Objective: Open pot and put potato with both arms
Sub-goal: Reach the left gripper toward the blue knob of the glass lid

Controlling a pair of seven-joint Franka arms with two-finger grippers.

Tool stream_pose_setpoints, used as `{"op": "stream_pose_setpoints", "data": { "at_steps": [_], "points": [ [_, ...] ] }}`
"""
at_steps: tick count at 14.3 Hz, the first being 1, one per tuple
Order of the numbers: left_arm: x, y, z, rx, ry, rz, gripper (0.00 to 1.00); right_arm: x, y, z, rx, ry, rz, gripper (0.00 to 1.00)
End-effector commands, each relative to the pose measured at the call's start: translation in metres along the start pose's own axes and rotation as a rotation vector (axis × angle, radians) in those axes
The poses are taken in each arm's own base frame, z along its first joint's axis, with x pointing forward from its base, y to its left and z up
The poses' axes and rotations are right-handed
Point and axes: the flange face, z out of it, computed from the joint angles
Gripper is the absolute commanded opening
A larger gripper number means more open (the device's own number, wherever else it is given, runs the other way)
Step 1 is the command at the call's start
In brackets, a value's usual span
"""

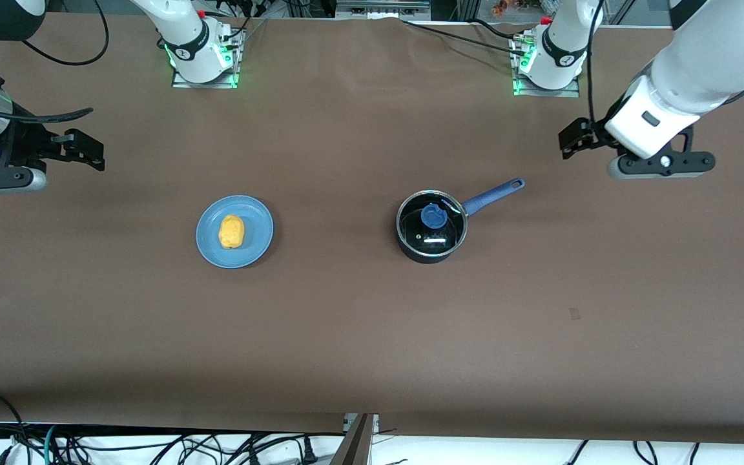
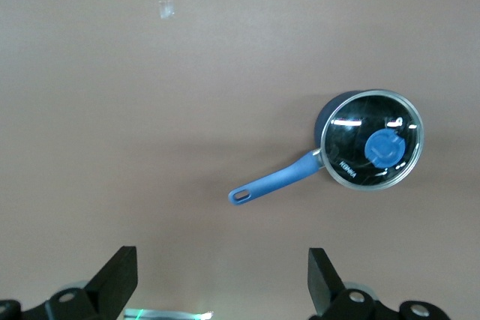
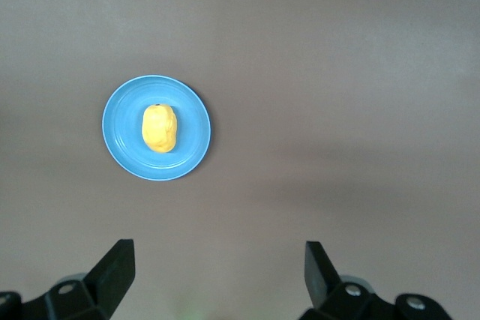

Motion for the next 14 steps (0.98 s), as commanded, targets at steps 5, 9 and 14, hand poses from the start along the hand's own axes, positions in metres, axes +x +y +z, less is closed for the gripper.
{"op": "stream_pose_setpoints", "data": {
  "at_steps": [5,9,14],
  "points": [
    [0.024,0.073,0.052,-0.019,0.017,-0.071,1.0,-0.003,0.001,-0.004,0.015,0.009,0.013,1.0],
    [0.03,0.111,0.081,-0.025,0.058,-0.084,1.0,-0.001,0.002,-0.001,0.015,0.006,0.013,1.0],
    [0.035,0.146,0.123,-0.024,0.091,-0.082,1.0,0.008,-0.001,0.014,0.017,-0.02,0.009,1.0]
  ]
}}
